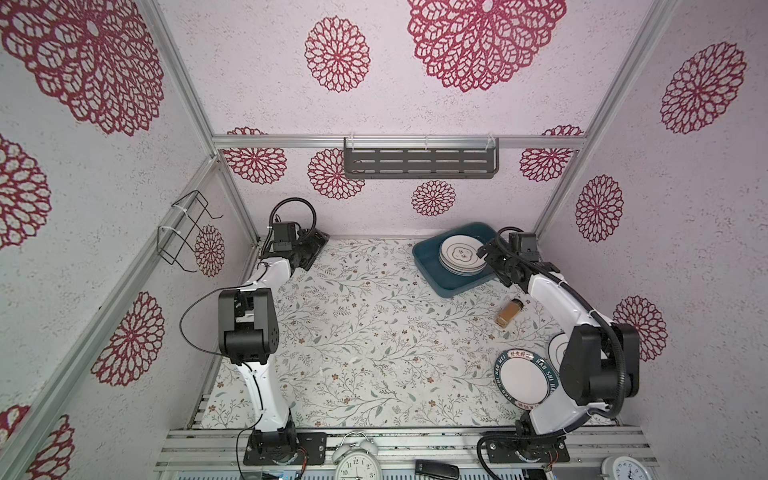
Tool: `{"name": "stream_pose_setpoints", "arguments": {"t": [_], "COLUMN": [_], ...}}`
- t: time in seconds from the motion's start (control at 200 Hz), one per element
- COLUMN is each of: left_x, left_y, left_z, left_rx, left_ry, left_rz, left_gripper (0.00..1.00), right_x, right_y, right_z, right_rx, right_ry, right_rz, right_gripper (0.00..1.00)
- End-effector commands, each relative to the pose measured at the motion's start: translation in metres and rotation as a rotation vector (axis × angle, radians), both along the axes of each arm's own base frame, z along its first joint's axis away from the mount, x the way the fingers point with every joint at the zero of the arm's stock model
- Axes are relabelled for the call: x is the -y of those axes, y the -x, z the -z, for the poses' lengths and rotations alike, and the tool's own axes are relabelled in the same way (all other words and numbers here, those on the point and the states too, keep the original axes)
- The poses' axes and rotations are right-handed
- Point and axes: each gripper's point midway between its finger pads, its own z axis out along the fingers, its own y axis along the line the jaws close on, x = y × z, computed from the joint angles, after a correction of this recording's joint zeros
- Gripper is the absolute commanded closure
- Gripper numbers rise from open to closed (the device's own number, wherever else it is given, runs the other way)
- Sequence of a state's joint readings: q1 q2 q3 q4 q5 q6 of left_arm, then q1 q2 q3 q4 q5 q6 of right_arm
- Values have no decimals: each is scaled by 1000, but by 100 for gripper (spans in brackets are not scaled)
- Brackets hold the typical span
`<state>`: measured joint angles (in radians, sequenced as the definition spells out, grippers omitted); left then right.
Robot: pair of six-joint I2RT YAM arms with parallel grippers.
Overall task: Place the plates into the plastic bin on the countertop
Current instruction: 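Open the right gripper and raise it out of the bin, then reach the right gripper to the HAO SHI HAO WEI plate while the left advances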
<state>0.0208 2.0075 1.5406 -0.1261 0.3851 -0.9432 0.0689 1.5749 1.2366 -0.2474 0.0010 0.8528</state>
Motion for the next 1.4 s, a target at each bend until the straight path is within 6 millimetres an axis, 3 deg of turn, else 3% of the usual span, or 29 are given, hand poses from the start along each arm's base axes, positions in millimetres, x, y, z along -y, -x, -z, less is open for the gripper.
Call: {"name": "stream_pose_setpoints", "arguments": {"t": [0.0, 0.215, 0.4, 0.736, 0.886, 1.051, 1.396], "left_x": [32, 93, 147, 216, 238, 253, 260], "left_y": [5, 27, 60, 127, 155, 177, 192], "left_z": [-66, -82, -83, -83, -78, -78, -84], "left_rx": [184, 219, 218, 214, 203, 204, 219], "left_ry": [-34, -79, -110, -138, -142, -154, -173], "left_rz": [94, 235, 354, 484, 524, 547, 548], "left_gripper": [3, 3, 3, 3, 3, 3, 3], "right_x": [28, 47, 58, 66, 85, 103, 139], "right_y": [39, 116, 184, 273, 294, 299, 307], "right_z": [-4, 26, 55, 103, 110, 116, 124], "right_rx": [-38, -143, -229, -434, -485, -494, -464], "right_ry": [45, 14, -18, 8, 83, 78, -20], "right_rz": [120, 204, 270, 330, 387, 436, 600], "right_gripper": [1, 1, 1, 1, 1, 1, 1]}}
